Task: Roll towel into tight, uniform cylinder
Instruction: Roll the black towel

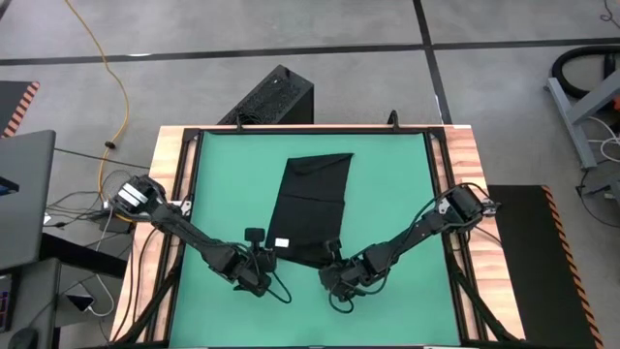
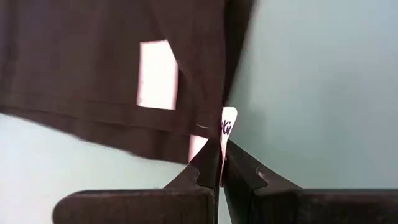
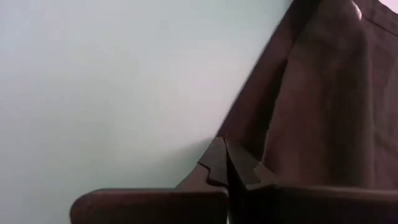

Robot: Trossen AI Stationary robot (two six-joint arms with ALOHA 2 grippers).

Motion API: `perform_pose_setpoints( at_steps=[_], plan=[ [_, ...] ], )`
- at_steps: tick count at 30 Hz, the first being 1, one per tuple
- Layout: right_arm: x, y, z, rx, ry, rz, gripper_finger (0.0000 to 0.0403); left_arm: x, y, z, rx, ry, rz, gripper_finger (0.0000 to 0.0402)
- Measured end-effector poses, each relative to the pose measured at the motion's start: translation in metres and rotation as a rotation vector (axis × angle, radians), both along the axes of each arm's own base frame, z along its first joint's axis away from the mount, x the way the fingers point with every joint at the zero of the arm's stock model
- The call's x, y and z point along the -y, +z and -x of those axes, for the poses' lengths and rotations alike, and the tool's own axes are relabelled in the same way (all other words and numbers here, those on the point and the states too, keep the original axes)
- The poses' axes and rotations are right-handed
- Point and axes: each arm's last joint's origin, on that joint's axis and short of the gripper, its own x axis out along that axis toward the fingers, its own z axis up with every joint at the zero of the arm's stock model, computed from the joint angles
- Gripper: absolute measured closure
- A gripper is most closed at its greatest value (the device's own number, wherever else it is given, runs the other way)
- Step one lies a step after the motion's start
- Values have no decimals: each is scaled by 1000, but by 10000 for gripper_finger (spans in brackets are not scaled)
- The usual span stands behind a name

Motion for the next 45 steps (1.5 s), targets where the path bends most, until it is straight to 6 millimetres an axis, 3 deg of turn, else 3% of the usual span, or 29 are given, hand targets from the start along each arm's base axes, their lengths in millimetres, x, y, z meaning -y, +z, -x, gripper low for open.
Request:
perform_pose_setpoints(
  at_steps=[7, 16, 22, 33, 45],
  plan=[
    [0, 0, 0, -3, 1, -2, 398, -1, -12, 6, -72, 46, -61, 401],
    [0, 0, 0, -8, 6, -9, 398, -4, 17, 8, -54, 99, -212, 401],
    [0, 0, 0, -12, 10, -20, 398, -2, 14, 1, 68, 97, -224, 401],
    [0, -1, 1, -17, 3, -32, 398, -14, 8, 23, -67, 199, -287, 401],
    [0, -1, 1, -19, 3, -32, 398, 1, 8, 35, -64, 169, -272, 401]
  ],
)
